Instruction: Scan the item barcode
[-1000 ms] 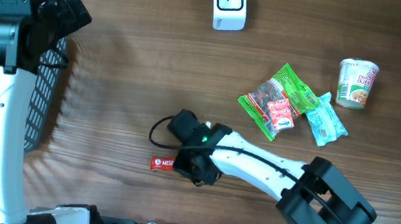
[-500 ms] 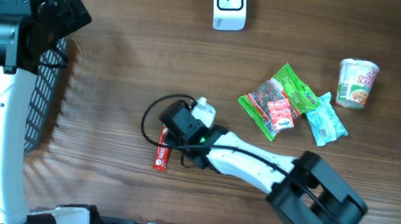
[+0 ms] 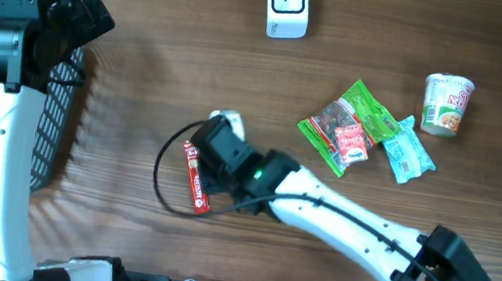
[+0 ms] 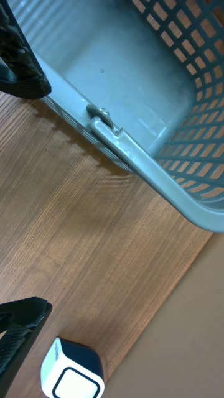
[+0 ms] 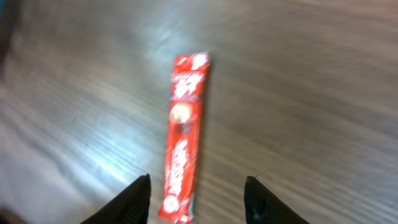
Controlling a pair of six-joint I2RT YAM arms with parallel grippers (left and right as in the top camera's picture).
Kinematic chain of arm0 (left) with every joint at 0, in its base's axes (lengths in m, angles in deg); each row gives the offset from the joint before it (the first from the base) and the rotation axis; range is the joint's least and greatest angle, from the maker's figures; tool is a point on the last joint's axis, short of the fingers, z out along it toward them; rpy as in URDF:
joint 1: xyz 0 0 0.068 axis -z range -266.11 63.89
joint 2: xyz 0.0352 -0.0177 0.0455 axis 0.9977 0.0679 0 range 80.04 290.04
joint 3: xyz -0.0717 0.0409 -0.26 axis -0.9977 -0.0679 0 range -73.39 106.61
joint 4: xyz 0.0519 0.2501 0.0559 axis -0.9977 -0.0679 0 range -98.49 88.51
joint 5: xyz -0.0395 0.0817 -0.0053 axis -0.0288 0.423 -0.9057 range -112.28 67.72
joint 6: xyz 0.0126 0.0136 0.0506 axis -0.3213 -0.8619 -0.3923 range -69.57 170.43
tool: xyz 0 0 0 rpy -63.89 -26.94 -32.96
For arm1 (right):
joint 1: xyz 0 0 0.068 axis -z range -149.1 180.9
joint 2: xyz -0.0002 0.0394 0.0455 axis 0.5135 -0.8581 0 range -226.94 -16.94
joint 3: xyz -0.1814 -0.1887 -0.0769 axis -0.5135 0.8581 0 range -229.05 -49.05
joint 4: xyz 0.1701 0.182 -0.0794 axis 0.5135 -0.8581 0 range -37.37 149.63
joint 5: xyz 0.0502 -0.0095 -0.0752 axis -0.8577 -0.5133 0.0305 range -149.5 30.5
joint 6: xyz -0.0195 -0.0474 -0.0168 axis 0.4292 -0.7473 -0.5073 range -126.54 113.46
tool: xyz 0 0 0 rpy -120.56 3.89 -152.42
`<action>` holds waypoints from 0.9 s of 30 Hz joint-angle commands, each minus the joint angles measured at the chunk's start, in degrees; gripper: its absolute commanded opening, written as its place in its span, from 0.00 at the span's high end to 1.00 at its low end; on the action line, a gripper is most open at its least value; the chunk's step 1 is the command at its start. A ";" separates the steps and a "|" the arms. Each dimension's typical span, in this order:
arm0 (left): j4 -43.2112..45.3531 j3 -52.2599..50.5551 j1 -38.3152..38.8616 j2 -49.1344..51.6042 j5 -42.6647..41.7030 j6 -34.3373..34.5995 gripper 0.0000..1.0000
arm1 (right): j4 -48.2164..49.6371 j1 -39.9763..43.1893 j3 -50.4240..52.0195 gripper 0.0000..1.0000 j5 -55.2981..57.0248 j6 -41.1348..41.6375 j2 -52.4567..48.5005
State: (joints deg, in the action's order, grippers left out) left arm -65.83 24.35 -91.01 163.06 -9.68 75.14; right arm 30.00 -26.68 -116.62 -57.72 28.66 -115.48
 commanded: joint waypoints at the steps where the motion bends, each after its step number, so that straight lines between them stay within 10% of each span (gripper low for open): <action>1: 0.02 0.59 -0.24 -0.15 0.52 -0.48 0.00 | 0.44 -2.45 -0.20 0.56 -0.92 -1.99 -1.90; 27: 0.02 0.59 -0.24 -0.15 0.55 -0.48 0.00 | 0.92 -4.70 -0.20 0.76 -6.51 -0.52 -12.15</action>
State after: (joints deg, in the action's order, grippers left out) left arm -65.83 24.35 -91.01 163.06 -9.68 75.14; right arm 30.53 -30.95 -116.62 -63.99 28.12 -126.85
